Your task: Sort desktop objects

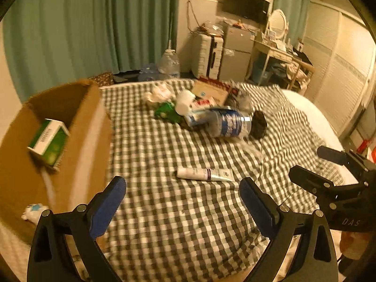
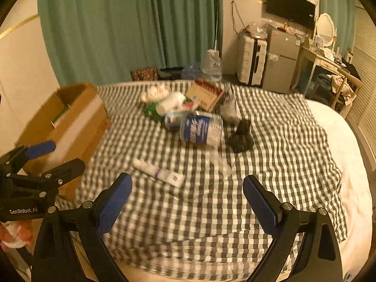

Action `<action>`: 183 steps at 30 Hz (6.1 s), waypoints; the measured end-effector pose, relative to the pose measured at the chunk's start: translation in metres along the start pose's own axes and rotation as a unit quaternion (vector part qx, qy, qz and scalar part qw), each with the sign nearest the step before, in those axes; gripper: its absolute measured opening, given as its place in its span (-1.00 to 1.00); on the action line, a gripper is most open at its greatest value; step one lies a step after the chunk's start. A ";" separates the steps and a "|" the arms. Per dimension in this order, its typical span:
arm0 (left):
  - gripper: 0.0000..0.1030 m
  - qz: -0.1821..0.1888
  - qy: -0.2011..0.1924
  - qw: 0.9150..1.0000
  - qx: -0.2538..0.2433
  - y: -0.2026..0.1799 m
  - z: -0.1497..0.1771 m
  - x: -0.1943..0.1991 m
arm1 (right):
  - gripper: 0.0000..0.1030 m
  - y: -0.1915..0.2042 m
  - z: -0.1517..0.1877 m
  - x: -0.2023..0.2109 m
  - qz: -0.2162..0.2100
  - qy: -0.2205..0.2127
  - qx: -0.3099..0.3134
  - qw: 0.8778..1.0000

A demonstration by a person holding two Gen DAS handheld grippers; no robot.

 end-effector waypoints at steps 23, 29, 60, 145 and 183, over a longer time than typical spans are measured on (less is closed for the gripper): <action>0.93 0.060 0.056 0.981 -0.176 -0.053 -0.010 -0.158 | 0.23 -0.063 -0.031 -0.175 -0.047 0.078 0.010 0.996; 0.96 0.078 0.067 0.980 -0.171 -0.051 -0.017 -0.178 | 0.06 -0.064 -0.038 -0.186 -0.047 0.071 0.013 0.996; -0.50 -0.005 0.120 0.991 -0.053 -0.006 0.019 -0.123 | -0.48 -0.042 0.006 -0.145 -0.048 0.121 -0.034 0.991; -0.50 0.051 -0.019 0.998 0.003 0.061 -0.069 0.134 | -0.49 0.097 -0.040 0.095 -0.070 -0.040 0.020 0.997; 0.78 -0.011 -0.041 0.992 0.120 0.270 -0.012 0.099 | -0.48 0.268 -0.085 0.024 -0.118 0.029 0.085 0.989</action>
Point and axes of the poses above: each gripper's, at about its wrist camera, not at the fingertips, and x roughly against the way its jaws point, y to its left, z to its underside, the point moved 6 cm from there along -x, roughly the way its jaws point, and after that the axes turned 10 degrees about y, right-handed, at the moved point
